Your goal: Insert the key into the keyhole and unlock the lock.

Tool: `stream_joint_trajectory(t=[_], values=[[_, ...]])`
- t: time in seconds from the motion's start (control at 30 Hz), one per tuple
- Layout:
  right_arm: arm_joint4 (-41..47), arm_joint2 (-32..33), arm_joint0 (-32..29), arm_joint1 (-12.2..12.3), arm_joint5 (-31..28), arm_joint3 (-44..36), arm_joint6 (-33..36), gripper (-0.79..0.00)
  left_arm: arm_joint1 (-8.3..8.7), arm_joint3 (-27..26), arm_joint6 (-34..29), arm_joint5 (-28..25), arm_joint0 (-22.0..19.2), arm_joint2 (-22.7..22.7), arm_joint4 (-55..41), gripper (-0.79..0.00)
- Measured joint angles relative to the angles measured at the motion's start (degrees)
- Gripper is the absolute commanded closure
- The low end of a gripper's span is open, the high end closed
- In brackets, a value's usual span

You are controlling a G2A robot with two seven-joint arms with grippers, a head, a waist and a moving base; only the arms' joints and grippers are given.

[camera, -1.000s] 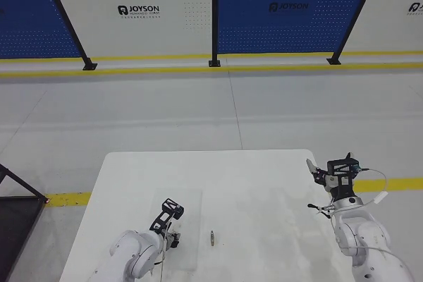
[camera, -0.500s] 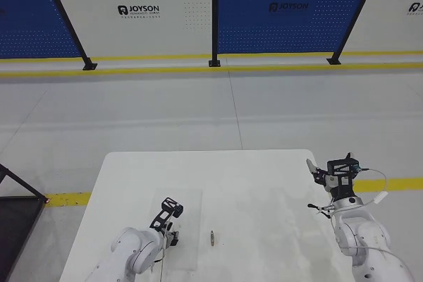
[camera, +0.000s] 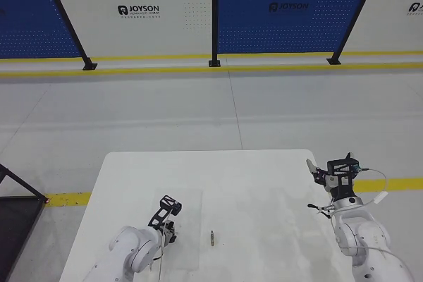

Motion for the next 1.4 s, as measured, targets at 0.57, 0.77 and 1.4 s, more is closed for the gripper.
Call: stream_joint_trajectory(t=[0.57,0.77,1.4], values=[[0.0,0.0,0.0,0.0,0.0,0.0,0.0,-0.785,0.67,-5.3,6.5,-3.3,3.0,-7.0,-11.3,0.0],[0.0,0.0,0.0,0.0,0.0,0.0,0.0,-0.785,1.42,-7.2,19.1,-14.8,8.3,-16.6,-27.1,0.0],[-14.1,-15.9,-10.1,0.5,-23.8,-9.0,1.1,-0.785,2.6,-2.4,30.8,-37.4,13.1,-26.4,-42.9,0.0]])
